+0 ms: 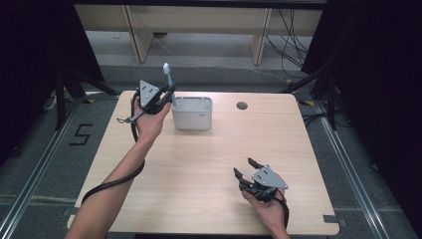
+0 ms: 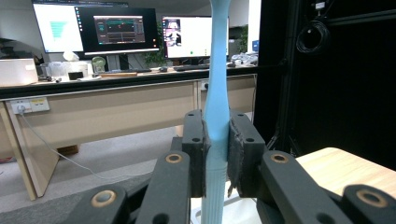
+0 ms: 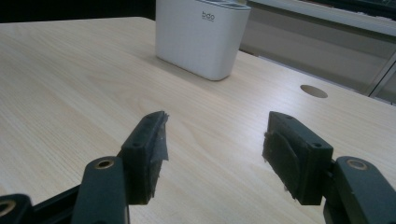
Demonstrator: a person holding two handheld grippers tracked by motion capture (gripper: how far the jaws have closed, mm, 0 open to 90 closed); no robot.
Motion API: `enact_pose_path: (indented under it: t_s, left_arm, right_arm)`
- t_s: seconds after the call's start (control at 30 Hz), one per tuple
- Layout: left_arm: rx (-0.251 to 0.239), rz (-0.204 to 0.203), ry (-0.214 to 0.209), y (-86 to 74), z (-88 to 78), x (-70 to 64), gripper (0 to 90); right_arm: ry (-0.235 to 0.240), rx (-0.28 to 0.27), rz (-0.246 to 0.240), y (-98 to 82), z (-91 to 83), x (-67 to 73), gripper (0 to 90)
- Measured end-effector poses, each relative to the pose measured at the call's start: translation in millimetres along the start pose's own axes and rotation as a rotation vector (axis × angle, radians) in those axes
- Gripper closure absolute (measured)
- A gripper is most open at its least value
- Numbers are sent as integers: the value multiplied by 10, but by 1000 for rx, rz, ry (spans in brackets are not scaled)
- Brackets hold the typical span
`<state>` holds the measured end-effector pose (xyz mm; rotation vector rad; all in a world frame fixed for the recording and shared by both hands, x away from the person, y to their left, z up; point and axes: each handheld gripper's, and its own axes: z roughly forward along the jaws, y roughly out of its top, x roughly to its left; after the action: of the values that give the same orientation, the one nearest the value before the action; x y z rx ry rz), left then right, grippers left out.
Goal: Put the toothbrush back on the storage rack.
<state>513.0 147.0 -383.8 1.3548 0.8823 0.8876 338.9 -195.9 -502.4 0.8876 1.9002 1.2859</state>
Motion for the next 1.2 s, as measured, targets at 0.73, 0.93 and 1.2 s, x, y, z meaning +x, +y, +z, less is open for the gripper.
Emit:
enact_pose_path:
  t_s: [0.73,0.93,1.2]
  left_arm:
    - [4,27,12,-34,191,57,784]
    - [17,2,11,-60,232,61,784]
    - [27,-2,13,-105,289,63,784]
  right_arm:
    - [11,-11,-13,-11,23,3,393]
    - [13,-8,-48,-10,20,-13,392]
    - [11,-2,-11,-18,20,14,391]
